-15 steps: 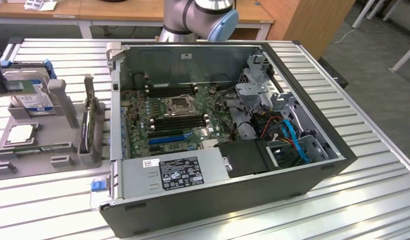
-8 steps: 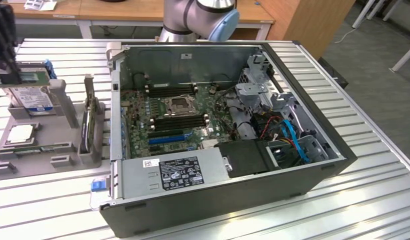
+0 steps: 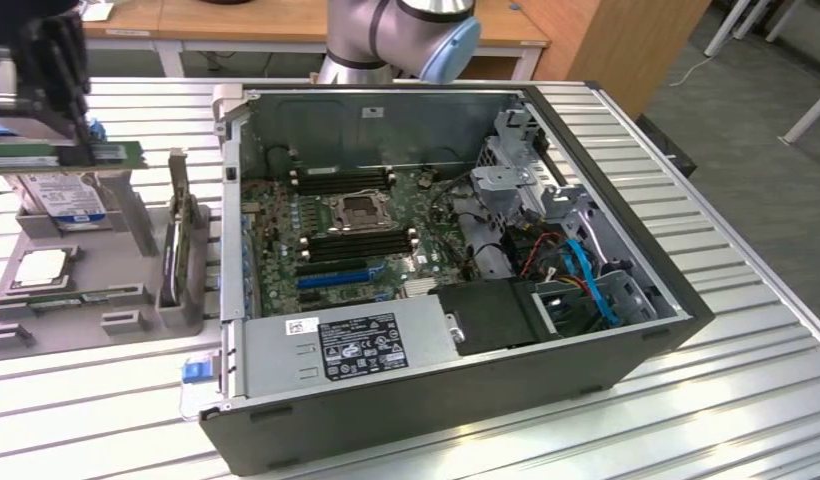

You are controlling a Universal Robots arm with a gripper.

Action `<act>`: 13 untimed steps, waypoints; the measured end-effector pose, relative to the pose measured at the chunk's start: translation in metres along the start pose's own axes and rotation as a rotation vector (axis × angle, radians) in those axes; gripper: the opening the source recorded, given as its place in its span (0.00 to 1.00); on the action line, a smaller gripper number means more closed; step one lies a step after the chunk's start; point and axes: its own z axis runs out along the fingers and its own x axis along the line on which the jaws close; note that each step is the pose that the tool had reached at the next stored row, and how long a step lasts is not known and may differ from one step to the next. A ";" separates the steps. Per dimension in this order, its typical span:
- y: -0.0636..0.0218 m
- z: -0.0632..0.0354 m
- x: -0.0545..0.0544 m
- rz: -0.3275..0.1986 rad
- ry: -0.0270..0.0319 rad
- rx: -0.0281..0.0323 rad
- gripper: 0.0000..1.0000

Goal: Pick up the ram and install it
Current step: 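Pick up the ram and move it above insertion slot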

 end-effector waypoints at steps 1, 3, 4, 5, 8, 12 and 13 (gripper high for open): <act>-0.0045 -0.0003 0.000 0.000 0.0000 -0.0004 0.14; -0.0097 -0.0005 0.000 -0.001 -0.0001 -0.0006 0.14; -0.0096 -0.0005 0.000 -0.001 -0.0001 -0.0007 0.14; -0.0096 -0.0005 0.000 0.000 -0.0001 -0.0007 0.14; -0.0096 -0.0005 0.000 0.000 -0.0001 -0.0008 0.14; -0.0164 -0.0010 0.000 -0.001 0.0000 -0.0008 0.14; -0.0197 -0.0012 0.000 -0.002 0.0000 -0.0008 0.14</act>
